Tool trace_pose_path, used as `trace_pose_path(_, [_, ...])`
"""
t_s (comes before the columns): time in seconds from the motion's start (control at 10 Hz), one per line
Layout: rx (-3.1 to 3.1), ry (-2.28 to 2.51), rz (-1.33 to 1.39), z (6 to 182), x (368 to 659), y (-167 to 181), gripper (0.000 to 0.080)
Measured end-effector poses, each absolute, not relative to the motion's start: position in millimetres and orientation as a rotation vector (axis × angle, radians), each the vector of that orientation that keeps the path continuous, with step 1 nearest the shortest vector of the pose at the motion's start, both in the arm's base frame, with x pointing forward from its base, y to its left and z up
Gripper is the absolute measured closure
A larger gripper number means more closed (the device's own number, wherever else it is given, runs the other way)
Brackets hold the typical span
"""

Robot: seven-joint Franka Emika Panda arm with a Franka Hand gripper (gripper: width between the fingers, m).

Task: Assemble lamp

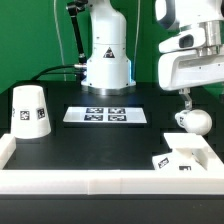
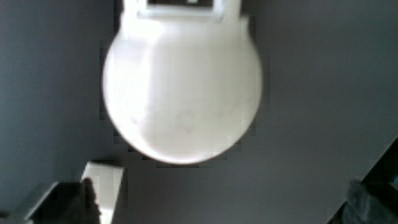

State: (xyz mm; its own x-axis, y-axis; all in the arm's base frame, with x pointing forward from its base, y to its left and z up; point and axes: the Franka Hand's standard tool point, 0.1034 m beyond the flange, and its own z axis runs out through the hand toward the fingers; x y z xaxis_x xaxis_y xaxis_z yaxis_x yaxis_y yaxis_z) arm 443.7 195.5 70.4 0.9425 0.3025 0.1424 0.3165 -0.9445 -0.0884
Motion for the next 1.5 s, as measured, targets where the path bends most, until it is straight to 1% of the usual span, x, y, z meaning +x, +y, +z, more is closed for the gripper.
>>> trace_pose_path(0.1, [-2.999,-0.474,-0.004,68.9,441.2,191.0,0.0101])
trace_pose_path(0.2, [-3.004,-0.465,0.087,69.6,445.0,189.1,0.0101])
trace_pose_path(0.4, [-2.994,-0.477,0.311,69.0,438.4,189.8,0.0101])
trace_pose_path(0.5, [-2.986,-0.477,0.363,68.7,440.3,191.5,0.0101])
trace_pose_path(0.7, [-2.963,-0.484,0.6,67.9,433.4,189.1,0.0101])
trace_pose_path(0.8, [-2.975,-0.466,0.67,65.6,435.4,181.1,0.0101])
trace_pose_path(0.9, [-2.978,-0.459,0.793,65.4,433.2,174.5,0.0101])
trace_pose_path(1.2, [-2.909,-0.451,1.082,63.2,436.3,174.1,0.0101])
trace_pose_path(1.3, [-2.888,-0.45,1.143,61.7,434.9,173.9,0.0101])
trace_pose_path(1.4, [-2.844,-0.449,1.266,62.3,429.4,172.7,0.0101])
trace_pose_path(1.5, [-2.818,-0.443,1.336,57.7,431.3,173.9,0.0101])
